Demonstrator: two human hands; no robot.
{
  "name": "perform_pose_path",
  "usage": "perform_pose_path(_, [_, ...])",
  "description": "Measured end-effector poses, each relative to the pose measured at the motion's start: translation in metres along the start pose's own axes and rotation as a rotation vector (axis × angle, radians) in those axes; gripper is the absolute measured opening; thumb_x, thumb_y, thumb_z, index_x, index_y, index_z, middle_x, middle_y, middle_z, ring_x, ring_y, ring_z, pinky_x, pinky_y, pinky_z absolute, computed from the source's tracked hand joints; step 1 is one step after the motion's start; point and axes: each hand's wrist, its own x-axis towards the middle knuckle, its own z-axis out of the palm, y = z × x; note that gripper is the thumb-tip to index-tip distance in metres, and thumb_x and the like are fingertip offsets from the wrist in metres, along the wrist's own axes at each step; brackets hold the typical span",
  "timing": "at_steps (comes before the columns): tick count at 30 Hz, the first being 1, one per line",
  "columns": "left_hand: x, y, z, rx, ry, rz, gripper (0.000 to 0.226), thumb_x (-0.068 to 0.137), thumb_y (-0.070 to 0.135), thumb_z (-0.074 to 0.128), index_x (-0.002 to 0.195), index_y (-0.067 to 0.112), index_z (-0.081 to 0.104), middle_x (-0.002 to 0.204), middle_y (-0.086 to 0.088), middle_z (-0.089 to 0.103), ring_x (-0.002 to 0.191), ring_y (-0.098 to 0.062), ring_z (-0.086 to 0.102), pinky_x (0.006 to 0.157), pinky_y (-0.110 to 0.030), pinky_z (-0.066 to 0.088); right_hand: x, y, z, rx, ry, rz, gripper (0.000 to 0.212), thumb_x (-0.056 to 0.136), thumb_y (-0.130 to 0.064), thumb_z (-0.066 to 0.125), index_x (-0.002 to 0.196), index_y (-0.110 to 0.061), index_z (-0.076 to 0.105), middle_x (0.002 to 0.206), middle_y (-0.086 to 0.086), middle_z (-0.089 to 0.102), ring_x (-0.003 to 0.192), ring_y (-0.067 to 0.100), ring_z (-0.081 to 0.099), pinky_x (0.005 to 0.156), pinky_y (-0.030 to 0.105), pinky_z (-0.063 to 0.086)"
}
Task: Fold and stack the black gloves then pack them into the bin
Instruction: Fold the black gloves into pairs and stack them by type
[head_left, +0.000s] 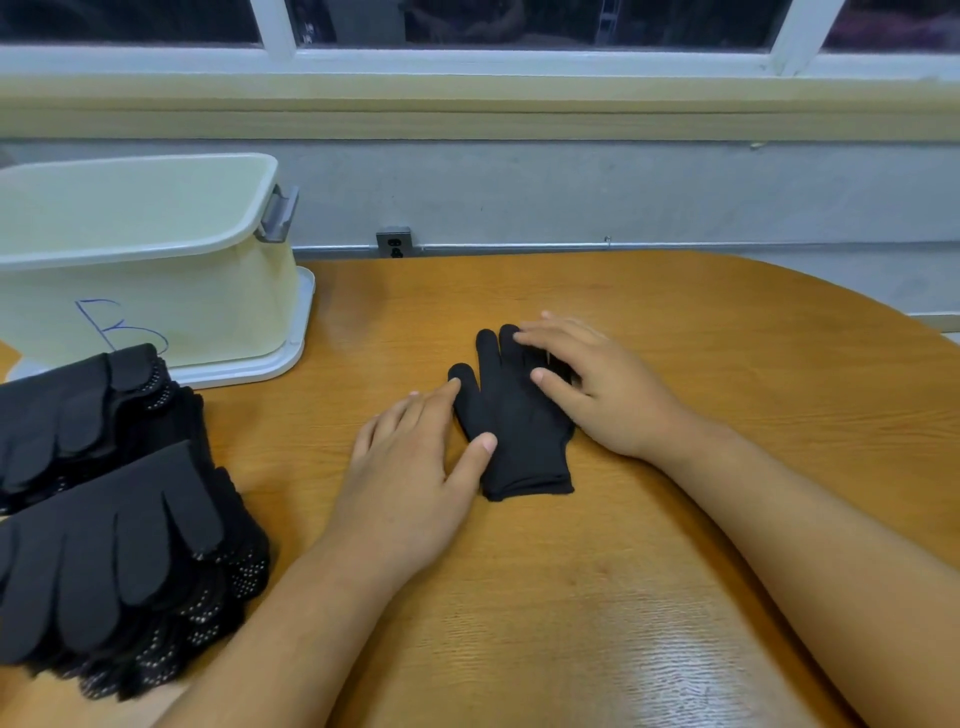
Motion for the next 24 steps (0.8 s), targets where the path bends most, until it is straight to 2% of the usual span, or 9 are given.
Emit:
perform_pose_path(3, [0.002,-0.002,-0.002,-0.031,0.016,0.003,0.057,0.110,0.055,0.033,0.165,0.042,0.024,0.167,0.020,0.032,0.159,-0.003,0.013,0.130,-0.035,0.008,-0.031,-0.009,-0.001,0.055,0.055,-0.013,0.032,0.106,-0.024,0.062,0.136,-0.032,0.070,0.141,-0.022,0.061,0.140,0.002,0.047,0.117,0.035,0.042])
perform_pose_path(6, [0.002,-0.004,-0.002,-0.010,0.015,0.027,0.054,0.111,0.045,0.042,0.163,0.044,0.027,0.165,0.023,0.034,0.158,-0.003,0.012,0.129,-0.035,0.008,-0.057,-0.019,-0.007,0.091,0.015,-0.077,0.023,0.102,-0.021,0.070,0.122,-0.031,0.076,0.125,-0.022,0.066,0.127,0.010,0.058,0.106,0.033,0.048])
perform_pose_path(10, [0.003,-0.005,-0.002,-0.004,0.014,0.047,0.059,0.110,0.042,0.048,0.163,0.046,0.025,0.166,0.025,0.033,0.159,0.000,0.010,0.127,-0.033,0.006,-0.071,-0.024,-0.013,0.108,-0.126,-0.137,0.026,0.099,-0.034,0.074,0.125,-0.032,0.073,0.125,-0.021,0.063,0.125,0.012,0.059,0.105,0.032,0.048])
perform_pose_path(14, [0.002,-0.004,-0.002,-0.024,0.013,0.032,0.062,0.109,0.042,0.049,0.165,0.047,0.022,0.166,0.021,0.035,0.158,-0.001,0.012,0.129,-0.032,0.005,-0.071,-0.023,-0.011,0.010,-0.122,-0.173,0.027,0.102,-0.044,0.069,0.126,-0.031,0.074,0.129,-0.021,0.063,0.126,0.005,0.058,0.104,0.032,0.050])
perform_pose_path(18, [0.005,-0.007,0.002,0.029,0.010,0.047,0.056,0.109,0.045,0.044,0.162,0.046,0.029,0.168,0.025,0.030,0.158,0.000,0.012,0.130,-0.035,0.007,-0.071,-0.024,-0.008,-0.144,-0.060,-0.283,0.023,0.106,-0.039,0.062,0.117,-0.026,0.078,0.125,-0.015,0.069,0.118,0.008,0.063,0.094,0.036,0.056])
perform_pose_path(24, [0.008,-0.008,0.004,0.084,-0.009,0.038,0.056,0.109,0.050,0.039,0.164,0.047,0.029,0.170,0.027,0.023,0.159,-0.002,0.008,0.128,-0.034,0.004,-0.070,-0.032,-0.010,-0.187,-0.003,-0.330,0.012,0.105,-0.029,0.064,0.103,-0.022,0.074,0.110,-0.013,0.070,0.106,0.011,0.065,0.086,0.034,0.054])
